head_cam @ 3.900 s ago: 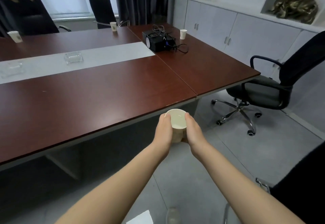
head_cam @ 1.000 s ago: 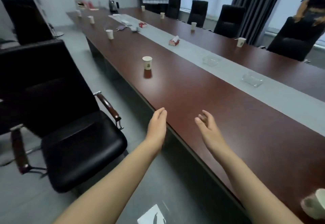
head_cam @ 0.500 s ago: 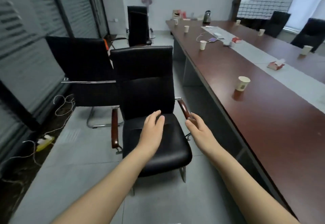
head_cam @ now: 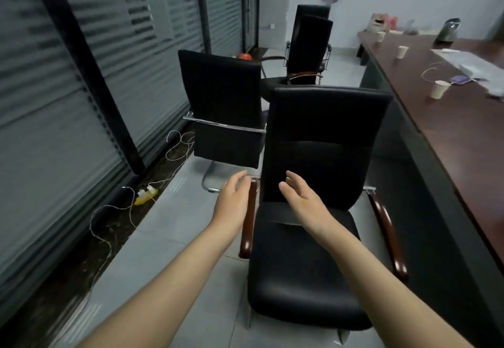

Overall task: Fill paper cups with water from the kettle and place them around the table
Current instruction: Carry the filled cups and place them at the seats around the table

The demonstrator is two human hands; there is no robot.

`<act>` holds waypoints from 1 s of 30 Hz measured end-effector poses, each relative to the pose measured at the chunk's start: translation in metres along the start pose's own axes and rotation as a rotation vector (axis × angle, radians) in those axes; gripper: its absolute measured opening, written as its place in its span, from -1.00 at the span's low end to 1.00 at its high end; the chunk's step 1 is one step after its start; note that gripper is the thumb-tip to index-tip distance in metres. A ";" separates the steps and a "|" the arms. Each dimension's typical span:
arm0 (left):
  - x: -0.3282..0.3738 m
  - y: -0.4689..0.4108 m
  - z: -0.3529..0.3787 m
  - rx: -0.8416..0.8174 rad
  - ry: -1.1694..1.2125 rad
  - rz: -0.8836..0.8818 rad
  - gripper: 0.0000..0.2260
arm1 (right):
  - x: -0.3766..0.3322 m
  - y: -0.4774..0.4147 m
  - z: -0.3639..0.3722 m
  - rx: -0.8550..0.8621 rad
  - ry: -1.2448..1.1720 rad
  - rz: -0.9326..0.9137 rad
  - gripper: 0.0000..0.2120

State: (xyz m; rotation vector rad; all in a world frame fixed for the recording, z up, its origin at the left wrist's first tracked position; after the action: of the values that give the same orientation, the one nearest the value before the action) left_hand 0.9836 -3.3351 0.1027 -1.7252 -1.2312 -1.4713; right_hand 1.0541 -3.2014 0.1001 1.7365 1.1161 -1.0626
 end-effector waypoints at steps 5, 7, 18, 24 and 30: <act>0.001 -0.065 -0.053 0.103 0.037 -0.005 -0.67 | -0.035 -0.088 0.029 -0.066 0.003 -0.050 -0.45; -0.002 -0.084 -0.075 0.128 0.052 -0.014 -0.67 | -0.048 -0.113 0.044 -0.098 -0.002 -0.065 -0.45; -0.039 -0.233 -0.226 0.197 0.168 -0.036 -0.68 | -0.111 -0.286 0.170 -0.144 -0.011 -0.067 -0.47; -0.038 -0.342 -0.344 0.167 0.111 -0.015 -0.68 | -0.173 -0.400 0.244 -0.081 -0.070 -0.050 -0.51; -0.028 -0.429 -0.423 0.160 0.107 0.022 -0.65 | -0.216 -0.489 0.291 -0.113 -0.084 -0.058 -0.52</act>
State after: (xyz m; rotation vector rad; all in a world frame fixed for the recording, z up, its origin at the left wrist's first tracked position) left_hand 0.4110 -3.5238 0.1174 -1.5306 -1.2343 -1.3934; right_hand 0.4737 -3.3829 0.1179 1.5655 1.1581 -1.0764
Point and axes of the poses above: each hand's wrist, its own y-axis away from the middle knuckle, its own z-axis out of the palm, x = y × z, the point moved 5 cm from there along -y, towards the middle knuckle, and after that the axes turned 8 degrees about -x, right-handed, at the moved point
